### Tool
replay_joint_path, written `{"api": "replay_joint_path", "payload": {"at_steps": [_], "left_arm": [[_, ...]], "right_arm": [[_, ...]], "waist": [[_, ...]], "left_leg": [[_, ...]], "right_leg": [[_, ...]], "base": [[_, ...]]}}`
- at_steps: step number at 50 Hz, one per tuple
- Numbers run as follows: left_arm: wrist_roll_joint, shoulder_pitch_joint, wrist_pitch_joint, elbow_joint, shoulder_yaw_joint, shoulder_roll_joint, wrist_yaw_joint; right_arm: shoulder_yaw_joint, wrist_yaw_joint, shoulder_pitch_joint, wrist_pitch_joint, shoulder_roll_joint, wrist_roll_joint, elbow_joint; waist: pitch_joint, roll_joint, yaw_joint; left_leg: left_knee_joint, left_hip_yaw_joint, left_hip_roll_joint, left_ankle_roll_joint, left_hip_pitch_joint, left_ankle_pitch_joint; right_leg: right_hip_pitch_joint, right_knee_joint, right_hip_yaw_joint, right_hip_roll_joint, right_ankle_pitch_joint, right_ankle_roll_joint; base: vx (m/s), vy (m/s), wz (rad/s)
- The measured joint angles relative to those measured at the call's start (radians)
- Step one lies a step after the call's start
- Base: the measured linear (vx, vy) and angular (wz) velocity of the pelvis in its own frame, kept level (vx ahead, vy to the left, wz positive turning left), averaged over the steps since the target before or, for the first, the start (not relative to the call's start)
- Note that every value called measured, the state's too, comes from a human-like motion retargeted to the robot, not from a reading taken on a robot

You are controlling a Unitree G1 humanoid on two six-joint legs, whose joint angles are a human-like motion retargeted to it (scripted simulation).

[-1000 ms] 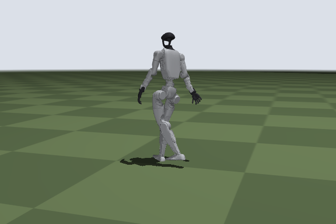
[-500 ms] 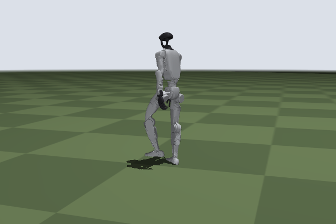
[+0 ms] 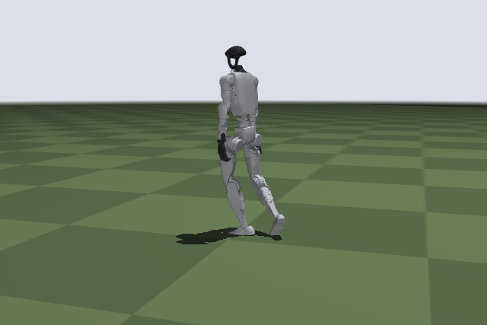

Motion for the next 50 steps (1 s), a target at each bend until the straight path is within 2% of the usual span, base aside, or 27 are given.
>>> {"api": "replay_joint_path", "payload": {"at_steps": [3,5,10,13,15,16,17,18,20,21,22,23,26,30,35,39,41,43,45,48,50], "left_arm": [[-0.013,-0.042,0.009,-0.012,-0.010,0.021,0.010],[-0.013,-0.065,0.015,-0.023,-0.024,0.030,0.024],[-0.012,-0.102,0.004,-0.059,-0.066,0.038,0.032],[0.006,-0.107,-0.011,-0.088,-0.081,0.041,0.013],[0.026,-0.108,-0.021,-0.100,-0.087,0.040,0.002],[0.037,-0.107,-0.025,-0.102,-0.092,0.040,-0.005],[0.048,-0.104,-0.028,-0.103,-0.098,0.042,-0.013],[0.060,-0.101,-0.029,-0.103,-0.104,0.046,-0.023],[0.076,-0.087,-0.028,-0.101,-0.113,0.050,-0.031],[0.094,-0.083,-0.027,-0.102,-0.114,0.049,-0.029],[0.105,-0.080,-0.028,-0.103,-0.112,0.046,-0.023],[0.105,-0.074,-0.032,-0.104,-0.103,0.040,-0.007],[0.071,-0.027,-0.047,-0.097,-0.052,0.021,0.015],[0.051,0.015,-0.038,-0.070,0.018,0.027,0.009],[0.045,0.013,-0.010,-0.010,0.044,0.039,0.033],[0.034,0.034,-0.007,0.009,0.082,0.036,0.035],[0.021,0.046,-0.007,0.019,0.092,0.034,0.039],[0.015,0.054,-0.004,0.032,0.096,0.028,0.036],[0.019,0.055,0.000,0.042,0.095,0.019,0.030],[0.026,0.056,0.000,0.052,0.095,0.013,0.027],[0.031,0.054,-0.001,0.054,0.092,0.008,0.024]], "right_arm": [[-0.026,-0.023,0.015,0.005,-0.017,0.010,0.010],[-0.047,-0.034,0.032,0.009,-0.027,0.024,0.017],[-0.095,-0.035,0.082,0.019,-0.040,0.070,0.061],[-0.118,-0.025,0.102,0.033,-0.042,0.088,0.113],[-0.134,-0.015,0.117,0.042,-0.041,0.086,0.143],[-0.138,-0.009,0.129,0.046,-0.039,0.084,0.153],[-0.141,-0.003,0.141,0.050,-0.037,0.082,0.164],[-0.142,0.004,0.152,0.052,-0.035,0.080,0.175],[-0.138,0.012,0.175,0.057,-0.030,0.076,0.191],[-0.154,0.027,0.169,0.065,-0.033,0.062,0.203],[-0.167,0.038,0.162,0.073,-0.037,0.049,0.210],[-0.176,0.041,0.151,0.080,-0.039,0.036,0.211],[-0.141,0.041,0.120,0.084,-0.050,0.034,0.202],[-0.126,0.016,0.054,0.072,-0.034,0.053,0.176],[-0.113,0.033,-0.010,0.041,-0.014,0.108,0.123],[-0.083,0.029,-0.072,0.046,0.003,0.084,0.100],[-0.061,0.039,-0.099,0.044,0.013,0.061,0.082],[-0.040,0.049,-0.116,0.034,0.022,0.042,0.056],[-0.024,0.054,-0.130,0.021,0.028,0.030,0.029],[0.001,0.070,-0.147,0.006,0.045,0.019,-0.002],[0.018,0.085,-0.156,0.001,0.057,0.019,-0.013]], "waist": [[0.021,0.008,-0.048],[0.024,0.002,-0.077],[0.018,-0.040,-0.141],[0.007,-0.092,-0.169],[-0.002,-0.129,-0.177],[-0.008,-0.145,-0.177],[-0.014,-0.159,-0.174],[-0.021,-0.169,-0.163],[-0.045,-0.185,-0.132],[-0.040,-0.201,-0.111],[-0.033,-0.210,-0.087],[-0.023,-0.205,-0.059],[-0.004,-0.211,-0.047],[0.018,-0.246,-0.067],[0.045,-0.222,0.004],[0.037,-0.201,0.040],[0.028,-0.196,0.040],[0.015,-0.192,0.033],[-0.004,-0.183,0.017],[-0.006,-0.155,0.016],[0.005,-0.138,0.023]], "left_leg": [[-0.050,-0.014,-0.009,0.014,0.053,0.013],[-0.082,-0.019,-0.026,0.026,0.082,0.019],[-0.164,-0.038,-0.099,0.056,0.171,0.023],[-0.187,-0.074,-0.162,0.084,0.233,0.011],[-0.186,-0.111,-0.209,0.108,0.273,-0.003],[-0.179,-0.119,-0.221,0.116,0.295,-0.014],[-0.170,-0.121,-0.227,0.122,0.316,-0.028],[-0.157,-0.115,-0.223,0.122,0.337,-0.047],[-0.127,-0.096,-0.209,0.122,0.369,-0.082],[-0.088,-0.095,-0.207,0.122,0.378,-0.099],[-0.051,-0.081,-0.199,0.122,0.386,-0.112],[-0.020,-0.039,-0.181,0.122,0.392,-0.117],[0.089,0.095,-0.138,0.122,0.427,-0.074],[0.467,0.123,-0.060,0.122,0.306,-0.005],[0.908,0.096,0.077,0.122,0.060,-0.122],[0.931,0.129,0.093,0.122,-0.102,-0.129],[0.855,0.175,0.106,0.122,-0.160,-0.132],[0.714,0.228,0.078,0.122,-0.209,-0.118],[0.523,0.241,0.023,0.086,-0.273,-0.082],[0.265,0.132,-0.025,-0.078,-0.304,-0.054],[0.133,0.060,-0.041,-0.132,-0.302,-0.011]], "right_leg": [[-0.150,0.198,-0.010,-0.022,-0.150,-0.035],[-0.234,0.214,-0.024,-0.022,-0.231,-0.040],[-0.376,-0.062,-0.010,0.001,-0.365,-0.099],[-0.404,-0.258,0.063,-0.004,-0.328,-0.147],[-0.396,-0.357,0.145,-0.009,-0.187,-0.167],[-0.366,-0.396,0.125,-0.018,-0.115,-0.169],[-0.330,-0.432,0.094,-0.023,-0.095,-0.163],[-0.284,-0.458,0.040,-0.021,-0.179,-0.140],[-0.210,-0.492,-0.024,-0.013,-0.277,-0.121],[-0.226,-0.451,0.130,0.003,-0.289,-0.096],[-0.230,-0.418,0.199,0.009,-0.309,-0.083],[-0.208,-0.401,0.102,-0.008,-0.345,-0.093],[-0.139,-0.414,0.182,0.025,-0.384,-0.090],[-0.044,-0.466,0.149,0.002,-0.411,-0.070],[0.026,-0.552,0.087,0.039,-0.407,-0.056],[0.041,-0.586,0.079,0.049,-0.387,-0.033],[0.047,-0.602,0.076,0.044,-0.379,-0.014],[0.049,-0.623,0.055,0.021,-0.367,0.014],[0.027,-0.639,0.040,0.013,-0.355,0.020],[0.049,-0.658,0.033,0.052,-0.370,0.020],[0.074,-0.669,0.051,0.078,-0.381,0.020]], "base": [[0.32,0.11,0.36],[0.40,0.08,0.43],[0.37,0.03,0.40],[0.50,-0.03,0.34],[0.61,-0.09,0.20],[0.58,-0.18,0.11],[0.58,-0.27,-0.06],[0.67,-0.35,-0.28],[0.76,-0.44,-0.49],[0.71,-0.45,-0.57],[0.55,-0.33,-0.80],[0.50,-0.14,-1.03],[0.60,0.00,-0.85],[0.48,-0.32,-0.23],[0.23,-0.13,-0.13],[0.14,0.36,-0.01],[0.12,0.44,0.35],[0.09,0.59,0.65],[0.07,0.45,0.70],[0.25,0.16,0.14],[0.32,0.14,-0.18]]}}
